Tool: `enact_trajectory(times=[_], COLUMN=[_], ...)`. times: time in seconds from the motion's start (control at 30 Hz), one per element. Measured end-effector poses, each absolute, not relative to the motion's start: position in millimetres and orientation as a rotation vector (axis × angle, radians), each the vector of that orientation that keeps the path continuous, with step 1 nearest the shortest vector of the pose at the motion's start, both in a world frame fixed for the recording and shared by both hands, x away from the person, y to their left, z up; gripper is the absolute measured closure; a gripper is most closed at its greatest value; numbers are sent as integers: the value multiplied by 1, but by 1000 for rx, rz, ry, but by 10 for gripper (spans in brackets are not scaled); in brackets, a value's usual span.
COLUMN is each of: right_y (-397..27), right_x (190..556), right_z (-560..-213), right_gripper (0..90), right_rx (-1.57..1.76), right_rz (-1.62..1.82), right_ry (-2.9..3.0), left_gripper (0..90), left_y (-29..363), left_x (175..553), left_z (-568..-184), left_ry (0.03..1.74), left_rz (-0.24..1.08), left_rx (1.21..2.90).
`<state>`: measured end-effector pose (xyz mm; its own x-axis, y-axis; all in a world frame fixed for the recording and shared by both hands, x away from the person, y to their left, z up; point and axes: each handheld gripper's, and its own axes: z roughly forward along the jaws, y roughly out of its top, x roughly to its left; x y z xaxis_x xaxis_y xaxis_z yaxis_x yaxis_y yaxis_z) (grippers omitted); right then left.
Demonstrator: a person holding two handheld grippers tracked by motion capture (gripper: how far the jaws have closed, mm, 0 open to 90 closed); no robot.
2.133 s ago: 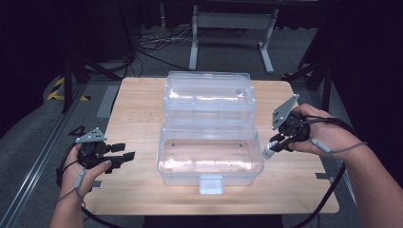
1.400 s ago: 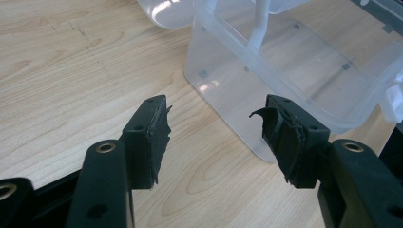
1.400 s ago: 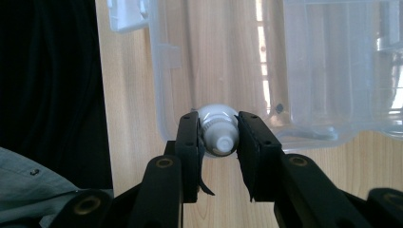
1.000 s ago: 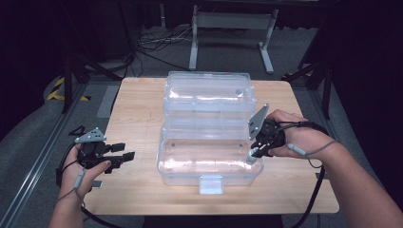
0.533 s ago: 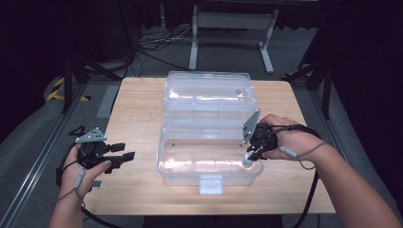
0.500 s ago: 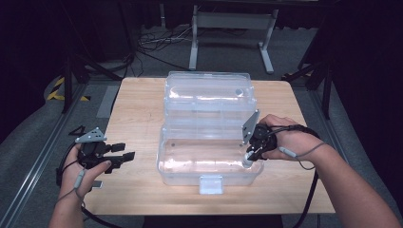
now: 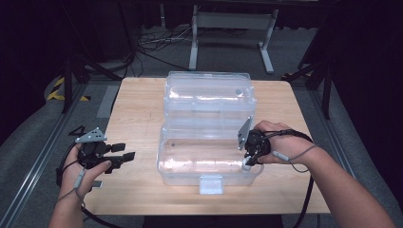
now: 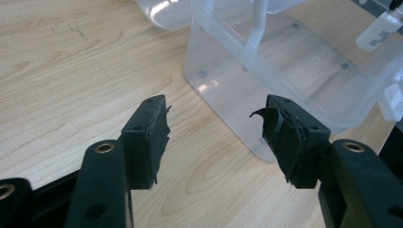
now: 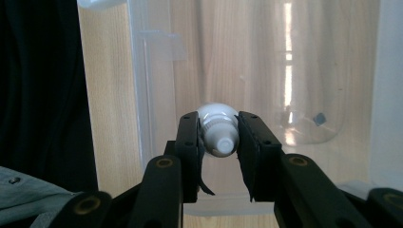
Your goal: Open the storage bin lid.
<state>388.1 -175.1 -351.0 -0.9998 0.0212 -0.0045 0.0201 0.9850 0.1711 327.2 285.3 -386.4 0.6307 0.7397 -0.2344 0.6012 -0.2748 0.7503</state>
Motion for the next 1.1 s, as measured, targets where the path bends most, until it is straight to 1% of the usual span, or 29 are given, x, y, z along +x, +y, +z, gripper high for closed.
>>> enact_trajectory(times=[0.5, 1.1], right_y=[-175, -173], right_x=[391, 393], right_z=[-378, -391], right_gripper=[711, 711], right_rx=[45, 35], right_rz=[188, 150], right_ry=[3158, 3175], left_gripper=[417, 415], left_y=[286, 286], left_x=[328, 327], left_z=[-387, -387], left_ry=[1051, 1056], left_rz=[200, 196], left_rx=[1988, 1983])
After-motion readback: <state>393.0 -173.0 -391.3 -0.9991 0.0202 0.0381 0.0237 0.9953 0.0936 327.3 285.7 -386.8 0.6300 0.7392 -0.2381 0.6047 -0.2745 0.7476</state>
